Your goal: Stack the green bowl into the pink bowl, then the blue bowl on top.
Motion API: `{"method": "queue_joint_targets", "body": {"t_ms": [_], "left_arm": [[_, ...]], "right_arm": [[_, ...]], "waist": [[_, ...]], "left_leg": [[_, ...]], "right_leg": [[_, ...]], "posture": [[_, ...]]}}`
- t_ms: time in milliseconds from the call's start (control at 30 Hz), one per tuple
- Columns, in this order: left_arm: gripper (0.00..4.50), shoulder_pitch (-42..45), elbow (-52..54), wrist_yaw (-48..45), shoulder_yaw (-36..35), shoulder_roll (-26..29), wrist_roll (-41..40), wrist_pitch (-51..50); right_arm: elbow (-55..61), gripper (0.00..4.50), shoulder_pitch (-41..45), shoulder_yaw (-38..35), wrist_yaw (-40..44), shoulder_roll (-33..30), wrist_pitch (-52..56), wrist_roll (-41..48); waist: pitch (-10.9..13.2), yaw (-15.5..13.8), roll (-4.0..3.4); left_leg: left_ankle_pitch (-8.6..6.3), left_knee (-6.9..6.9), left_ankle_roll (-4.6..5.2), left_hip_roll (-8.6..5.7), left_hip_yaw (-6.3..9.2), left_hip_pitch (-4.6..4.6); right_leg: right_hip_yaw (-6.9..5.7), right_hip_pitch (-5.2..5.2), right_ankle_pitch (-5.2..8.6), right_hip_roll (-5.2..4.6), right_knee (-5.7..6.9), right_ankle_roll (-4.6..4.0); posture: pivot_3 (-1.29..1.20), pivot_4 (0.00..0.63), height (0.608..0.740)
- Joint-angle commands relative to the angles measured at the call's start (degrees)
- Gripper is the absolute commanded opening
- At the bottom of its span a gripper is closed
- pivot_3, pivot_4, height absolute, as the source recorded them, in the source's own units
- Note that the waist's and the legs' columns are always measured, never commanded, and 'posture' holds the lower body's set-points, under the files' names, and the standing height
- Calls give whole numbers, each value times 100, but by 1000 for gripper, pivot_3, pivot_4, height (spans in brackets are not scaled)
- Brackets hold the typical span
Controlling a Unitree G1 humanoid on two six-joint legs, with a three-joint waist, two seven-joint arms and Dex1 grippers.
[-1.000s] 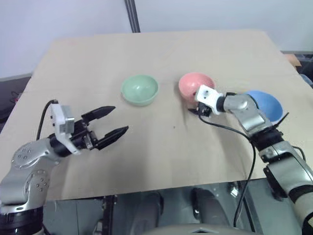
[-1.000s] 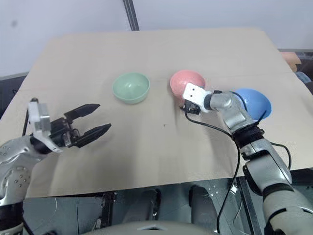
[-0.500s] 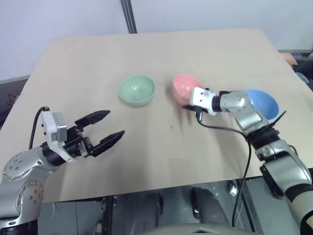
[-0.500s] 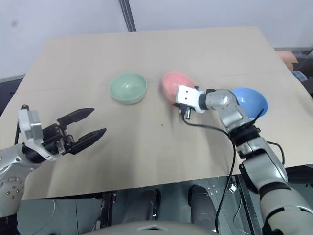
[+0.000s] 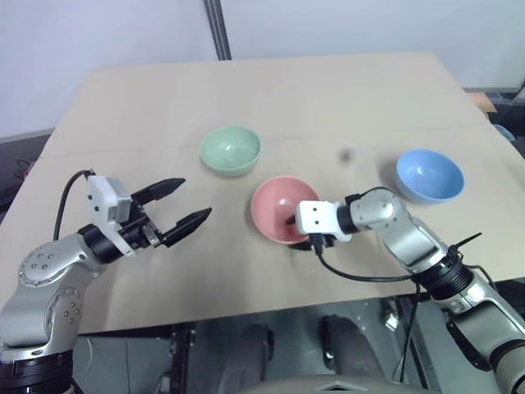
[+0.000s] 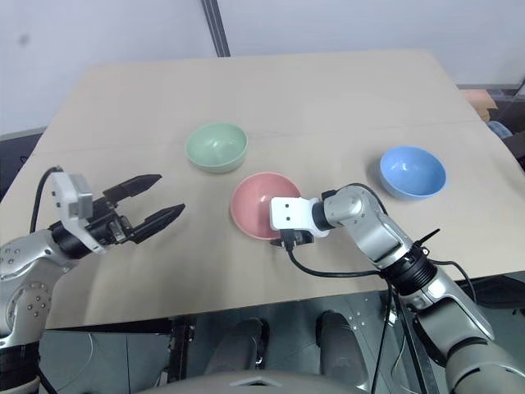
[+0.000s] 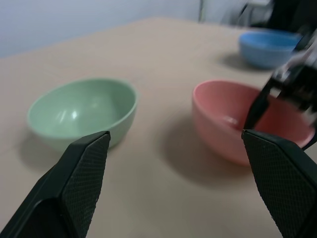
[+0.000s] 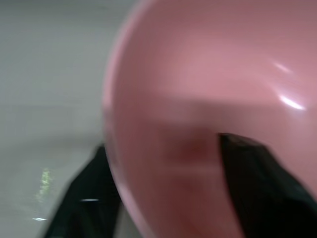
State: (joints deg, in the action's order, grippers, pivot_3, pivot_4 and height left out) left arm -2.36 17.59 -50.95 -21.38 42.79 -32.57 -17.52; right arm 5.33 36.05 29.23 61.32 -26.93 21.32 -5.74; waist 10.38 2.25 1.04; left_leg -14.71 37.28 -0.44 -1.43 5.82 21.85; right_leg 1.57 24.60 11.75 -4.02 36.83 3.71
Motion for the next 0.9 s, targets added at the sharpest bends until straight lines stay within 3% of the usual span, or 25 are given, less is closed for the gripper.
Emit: {"method": "queue_joint_targets", "body": {"t_ms": [33, 133, 200, 300, 567, 667, 900], "left_arm": [[4500, 310, 170, 626, 279, 372, 940, -65], [4500, 1064, -102, 735, 710, 646, 1380, -188], [4500, 1663, -376, 631, 1343, 998, 2087, -83], [4500, 2568, -1004, 336, 2173, 1096, 2774, 327], [4500, 4649, -3350, -312, 4100, 639, 4591, 1423], [3817, 5053, -4016, -297, 4322, 348, 4865, 1786], [675, 5398, -4529, -651, 4348, 94, 4936, 2196]], "right_arm": [[925, 3597, -178, -812, -173, -151, 586, 455], [1896, 3597, -632, -1634, -392, -112, 1315, 1185], [2448, 3597, -920, -2156, -630, -3, 1800, 1647], [2942, 3597, -1344, -2710, -1006, 99, 2234, 2077], [3466, 3597, -1796, -3110, -1840, 4, 2405, 2334], [3650, 3646, -1936, -3178, -2030, -62, 2442, 2419], [4031, 3646, -2362, -3462, -2282, -291, 2381, 2698]], "waist": [[0, -44, 0], [0, -104, 2], [0, -155, 2], [-2, -132, -3], [-1, -88, 0], [0, -64, 2], [1, -10, 3]], "left_leg": [[0, 0, 0, 0, 3, 3], [0, 0, 0, -6, 18, 13], [0, -1, 0, -6, 22, 14], [0, -4, 0, -7, 11, 10], [0, 1, 1, -6, 3, 11], [0, 2, 2, -7, 4, 13], [-1, 5, 3, -8, 7, 29]], "right_leg": [[-1, 2, 0, 0, 0, 0], [-10, 1, 0, -2, -4, -1], [-15, 0, 0, -1, -5, -1], [-9, -1, 0, -2, -5, 0], [-6, 1, 1, 1, 0, 2], [-6, 2, 1, 1, 1, 3], [-7, 13, 1, -1, -1, 4]], "posture": [[0, 150, 740], [0, 150, 740], [0, 150, 740], [0, 150, 740], [0, 150, 740], [0, 150, 740], [0, 150, 740]]}}
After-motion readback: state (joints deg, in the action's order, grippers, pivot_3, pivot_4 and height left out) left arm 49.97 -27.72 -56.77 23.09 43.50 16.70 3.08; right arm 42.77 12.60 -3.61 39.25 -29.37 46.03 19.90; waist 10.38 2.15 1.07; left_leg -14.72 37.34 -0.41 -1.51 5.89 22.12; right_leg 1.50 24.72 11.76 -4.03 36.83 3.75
